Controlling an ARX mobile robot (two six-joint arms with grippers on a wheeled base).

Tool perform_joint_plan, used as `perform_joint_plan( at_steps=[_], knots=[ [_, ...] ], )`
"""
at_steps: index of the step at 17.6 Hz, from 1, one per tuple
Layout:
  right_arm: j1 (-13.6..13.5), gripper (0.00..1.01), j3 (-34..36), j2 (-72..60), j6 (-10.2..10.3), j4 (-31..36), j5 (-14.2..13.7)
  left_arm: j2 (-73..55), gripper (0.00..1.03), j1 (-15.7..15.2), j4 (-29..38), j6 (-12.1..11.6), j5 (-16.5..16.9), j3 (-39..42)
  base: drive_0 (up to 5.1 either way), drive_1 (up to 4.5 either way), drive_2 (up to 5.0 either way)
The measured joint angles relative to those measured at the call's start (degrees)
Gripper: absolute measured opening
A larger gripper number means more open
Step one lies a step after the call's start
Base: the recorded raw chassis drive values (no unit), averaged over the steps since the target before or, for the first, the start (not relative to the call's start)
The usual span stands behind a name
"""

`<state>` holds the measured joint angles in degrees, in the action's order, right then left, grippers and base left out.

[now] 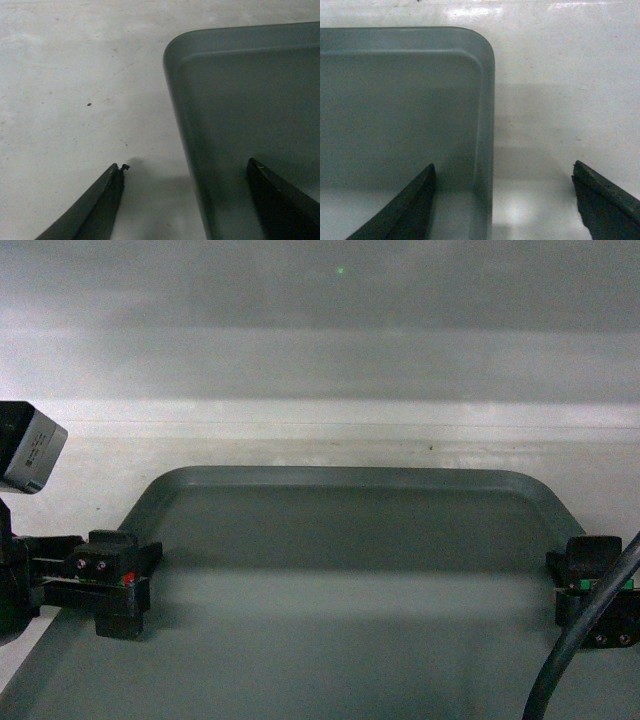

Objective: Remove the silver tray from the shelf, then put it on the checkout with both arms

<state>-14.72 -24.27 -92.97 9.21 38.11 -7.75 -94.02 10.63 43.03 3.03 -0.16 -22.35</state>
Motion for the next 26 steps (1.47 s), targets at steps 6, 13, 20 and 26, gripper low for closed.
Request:
perform_joint_plan(
  at_steps=[6, 13, 20, 26],
  knots=[
    [-1.5, 0.14, -0.1, -0.4, 0.3, 0.5, -0.9, 0.9, 0.09, 0.4, 1.2, 0.5, 0.7, 1.2, 0.0, 0.0, 0.0],
    [-1.8, 0.03, -0.1, -0.6, 4.5, 1.1, -0.5, 2.7, 0.04, 0.5, 0.4, 4.7, 0.8, 2.2, 0.0, 0.0, 0.0],
    [-1.8, 0.03, 0.5, 0.9, 4.4, 0.2, -0.7, 6.4, 0.04, 1.7, -2.4, 4.9, -0.3, 3.3, 0.0, 0.0, 0.0],
    [-1.4, 0.03, 1.4, 5.5, 2.9, -2.3, -2.1, 10.6, 0.04, 3.2, -5.1, 4.9, -0.8, 3.3, 0.0, 0.0, 0.0]
  ],
)
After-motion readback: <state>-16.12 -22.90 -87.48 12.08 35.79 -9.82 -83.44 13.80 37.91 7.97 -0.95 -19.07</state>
